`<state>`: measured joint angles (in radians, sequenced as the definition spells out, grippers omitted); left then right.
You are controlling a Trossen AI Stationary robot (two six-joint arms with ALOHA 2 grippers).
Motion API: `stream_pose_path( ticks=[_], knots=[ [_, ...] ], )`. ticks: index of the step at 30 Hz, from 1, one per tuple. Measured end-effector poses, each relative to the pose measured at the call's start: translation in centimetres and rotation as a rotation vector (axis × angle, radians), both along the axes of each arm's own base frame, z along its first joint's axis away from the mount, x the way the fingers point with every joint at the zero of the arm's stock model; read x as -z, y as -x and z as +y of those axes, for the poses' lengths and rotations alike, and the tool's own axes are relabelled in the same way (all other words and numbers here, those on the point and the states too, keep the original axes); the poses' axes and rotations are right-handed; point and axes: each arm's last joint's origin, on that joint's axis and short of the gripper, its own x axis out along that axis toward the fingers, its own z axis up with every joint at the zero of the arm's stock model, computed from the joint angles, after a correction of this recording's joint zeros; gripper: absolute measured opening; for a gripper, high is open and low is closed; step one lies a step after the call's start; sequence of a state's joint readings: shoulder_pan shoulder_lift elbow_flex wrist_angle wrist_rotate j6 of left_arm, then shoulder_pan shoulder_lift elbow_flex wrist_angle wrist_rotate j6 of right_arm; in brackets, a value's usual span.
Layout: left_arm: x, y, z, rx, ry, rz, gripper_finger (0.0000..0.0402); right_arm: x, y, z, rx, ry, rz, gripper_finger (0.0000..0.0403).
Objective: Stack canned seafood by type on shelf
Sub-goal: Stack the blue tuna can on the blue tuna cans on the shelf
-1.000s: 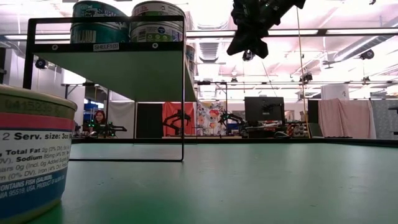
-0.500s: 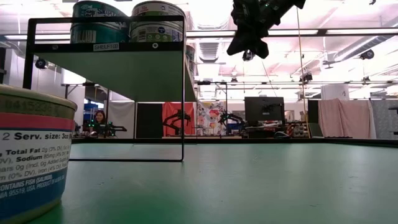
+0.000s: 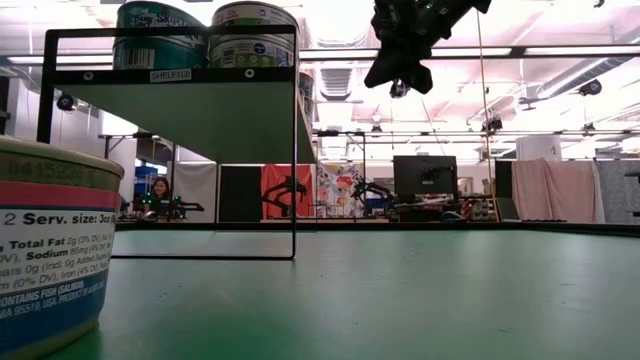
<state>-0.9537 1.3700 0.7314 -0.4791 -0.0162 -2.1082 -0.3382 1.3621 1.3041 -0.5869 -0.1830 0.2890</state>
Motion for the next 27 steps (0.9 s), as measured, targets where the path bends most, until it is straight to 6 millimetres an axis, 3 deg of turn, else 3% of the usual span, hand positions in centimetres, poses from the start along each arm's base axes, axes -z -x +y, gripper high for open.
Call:
stream_pose_path(
  ticks=[6, 10, 27],
  knots=[
    [0.1, 0.0, 0.0, -0.011, -0.012, -0.012, 0.0172, 0.0, 0.0, 0.0, 0.005, -0.005, 0.000, 0.0009],
    [0.6, 0.1, 0.4, -0.018, -0.034, -0.004, 0.0203, 0.0, 0.0, 0.0, 0.004, -0.005, -0.001, 0.0009],
    [0.9, -0.1, 0.5, -0.017, -0.056, -0.071, 0.0162, 0.0, 0.0, 0.0, 0.005, -0.005, 0.000, 0.0009]
  ],
)
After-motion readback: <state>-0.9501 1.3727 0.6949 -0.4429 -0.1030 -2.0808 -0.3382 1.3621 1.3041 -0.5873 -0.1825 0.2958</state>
